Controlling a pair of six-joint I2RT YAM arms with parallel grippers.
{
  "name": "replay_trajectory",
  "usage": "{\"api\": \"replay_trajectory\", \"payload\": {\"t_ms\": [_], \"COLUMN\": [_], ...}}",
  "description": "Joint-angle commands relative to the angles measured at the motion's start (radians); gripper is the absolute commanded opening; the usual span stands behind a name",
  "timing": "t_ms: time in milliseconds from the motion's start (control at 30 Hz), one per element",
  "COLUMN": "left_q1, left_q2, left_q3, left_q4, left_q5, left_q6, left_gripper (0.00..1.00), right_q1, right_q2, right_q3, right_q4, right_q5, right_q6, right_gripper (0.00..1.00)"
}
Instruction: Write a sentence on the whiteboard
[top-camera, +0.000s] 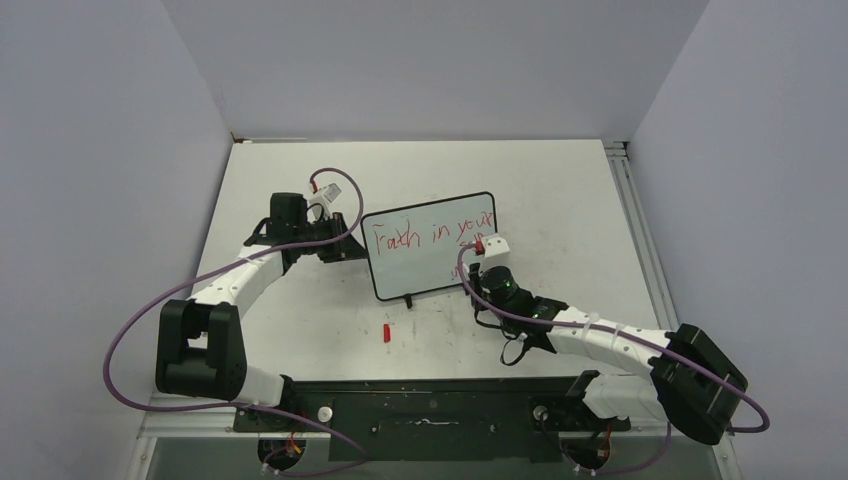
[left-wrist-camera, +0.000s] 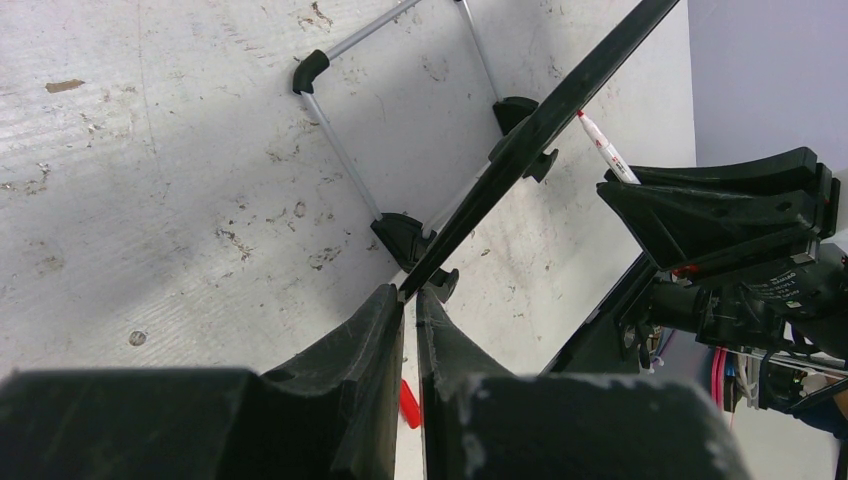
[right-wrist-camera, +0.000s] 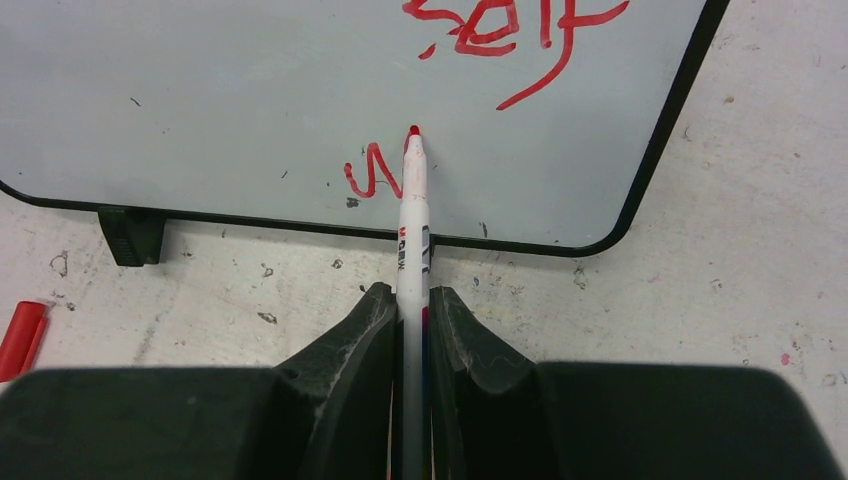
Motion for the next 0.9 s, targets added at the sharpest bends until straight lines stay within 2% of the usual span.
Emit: {"api": "replay_trajectory", "payload": {"t_ms": [0, 333, 867], "left_q1": [0.000, 0.000, 0.000], "left_q2": [-0.031, -0.031, -0.031], "left_q3": [0.037, 0.037, 0.037], "left_q4": [0.018, 0.018, 0.019], "left_q5": [-0.011, -0.011, -0.011], "left_q6": [0.020, 0.020, 0.020], "left_gripper": [0.09, 0.09, 0.09], "right_q1": [-0.016, -0.010, -0.012], "right_q2": [-0.003, -0.110, -0.040], "right_q3": [0.036, -0.016, -0.032], "right_q4": [0.028, -0.003, 0.010], "right_q5": [0.013, 0.010, 0.015], "right_q6": [-0.019, -0.002, 0.024], "right_gripper": [0.05, 0.05, 0.05]}}
